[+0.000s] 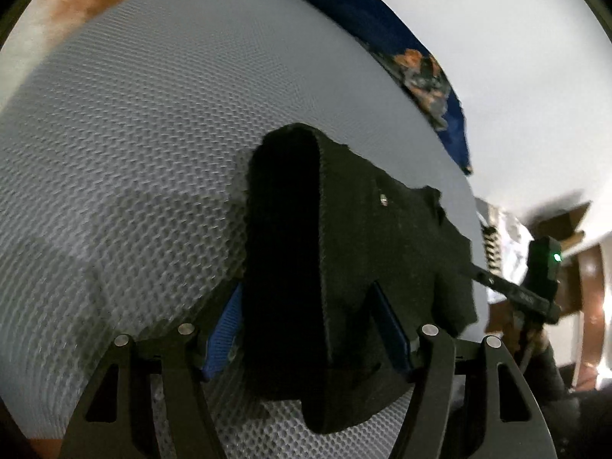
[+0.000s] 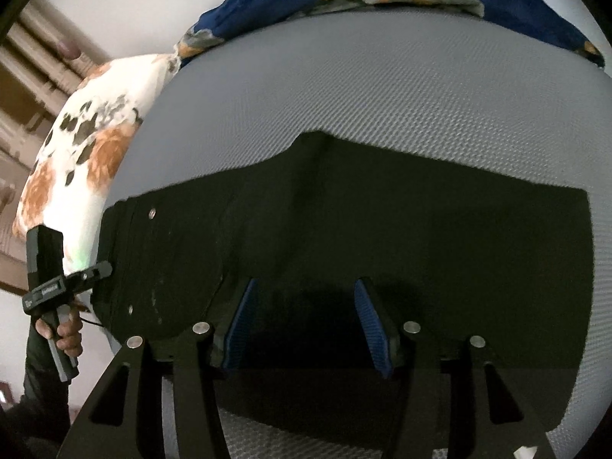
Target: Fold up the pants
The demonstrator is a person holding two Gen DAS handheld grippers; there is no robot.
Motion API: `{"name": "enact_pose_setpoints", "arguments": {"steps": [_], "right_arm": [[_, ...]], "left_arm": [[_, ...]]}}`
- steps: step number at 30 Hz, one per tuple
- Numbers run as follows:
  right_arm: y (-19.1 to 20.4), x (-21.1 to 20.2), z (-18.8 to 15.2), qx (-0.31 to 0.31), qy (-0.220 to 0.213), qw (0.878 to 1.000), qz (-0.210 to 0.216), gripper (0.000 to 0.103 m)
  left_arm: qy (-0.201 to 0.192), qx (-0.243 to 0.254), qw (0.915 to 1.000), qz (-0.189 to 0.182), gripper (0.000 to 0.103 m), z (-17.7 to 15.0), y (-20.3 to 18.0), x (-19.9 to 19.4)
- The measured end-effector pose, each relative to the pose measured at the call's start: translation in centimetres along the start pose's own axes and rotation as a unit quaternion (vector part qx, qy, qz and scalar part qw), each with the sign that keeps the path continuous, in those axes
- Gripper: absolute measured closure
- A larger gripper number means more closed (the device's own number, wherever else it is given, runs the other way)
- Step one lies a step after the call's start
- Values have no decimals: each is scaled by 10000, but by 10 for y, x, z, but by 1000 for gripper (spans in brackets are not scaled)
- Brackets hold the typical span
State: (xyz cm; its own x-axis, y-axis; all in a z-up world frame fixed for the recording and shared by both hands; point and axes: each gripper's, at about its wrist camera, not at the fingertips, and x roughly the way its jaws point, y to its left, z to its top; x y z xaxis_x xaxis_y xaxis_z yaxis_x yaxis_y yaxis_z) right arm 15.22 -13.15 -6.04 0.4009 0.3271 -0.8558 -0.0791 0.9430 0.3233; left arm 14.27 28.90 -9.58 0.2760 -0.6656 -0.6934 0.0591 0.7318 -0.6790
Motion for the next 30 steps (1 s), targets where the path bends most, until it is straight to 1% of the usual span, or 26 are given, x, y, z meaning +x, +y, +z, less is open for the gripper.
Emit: {"name": "enact_pose_setpoints", "arguments": {"steps": [2, 5, 7, 9, 11, 13, 15, 17, 18, 19, 20, 21, 22, 23, 25, 27, 29, 30], "right_arm": [[-4, -4, 4, 91, -50, 9999, -79, 51], [-10, -10, 9, 263, -157, 9995, -121, 51], [-13, -16, 12, 394, -286, 9987, -152, 51], [-17, -21, 13, 524, -409, 9977, -162, 51], [-19, -25, 11, 630, -499, 9966, -186, 51], [-23, -29, 7, 754, -583, 9953, -175, 51], [-27, -33, 1, 869, -628, 9941, -189, 51], [-30, -36, -3, 919, -670, 9933, -205, 51], [-33, -39, -5, 947, -702, 9927, -255, 51], [-34, -41, -6, 964, -733, 9922, -280, 51], [-36, -44, -8, 969, -777, 9918, -298, 51], [-38, -48, -9, 965, -836, 9912, -355, 51], [-40, -50, -9, 958, -870, 9907, -413, 50], [-42, -52, -10, 945, -919, 9901, -473, 50], [-45, -56, -11, 918, -990, 9893, -555, 50], [-47, -58, -14, 863, -1026, 9888, -653, 50], [-48, -60, -17, 754, -1022, 9891, -745, 44], [-49, -60, -19, 698, -1026, 9892, -783, 44]], "left_arm": [[137, 85, 9996, -240, 36, 6, 4, 3], [323, -13, 9974, -647, 36, 13, 14, 4], [491, -57, 9943, -947, 37, 20, 21, 9], [657, -131, 9910, -1159, 42, 26, 22, 16], [784, -101, 9890, -1252, 45, 29, 19, 24], [820, 19, 9886, -1265, 46, 29, 10, 30], [737, 163, 9898, -1207, 46, 26, 0, 35], [534, 171, 9928, -1062, 47, 22, -7, 36], [487, 131, 9938, -987, 53, 26, -11, 43], [393, 33, 9960, -805, 57, 23, -11, 42], [326, -62, 9975, -629, 65, 22, -11, 41], [292, -167, 9978, -572, 68, 20, -10, 40], [260, -252, 9980, -510, 69, 18, -11, 39], [208, -301, 9987, -360, 70, 16, -15, 38], [79, -197, 9998, 29, 72, 11, -30, 34], [4, -97, 9994, 341, 74, 7, -44, 30], [-37, -94, 9987, 493, 76, 4, -52, 26], [-64, -100, 9984, 554, 77, 4, -58, 24]]}}
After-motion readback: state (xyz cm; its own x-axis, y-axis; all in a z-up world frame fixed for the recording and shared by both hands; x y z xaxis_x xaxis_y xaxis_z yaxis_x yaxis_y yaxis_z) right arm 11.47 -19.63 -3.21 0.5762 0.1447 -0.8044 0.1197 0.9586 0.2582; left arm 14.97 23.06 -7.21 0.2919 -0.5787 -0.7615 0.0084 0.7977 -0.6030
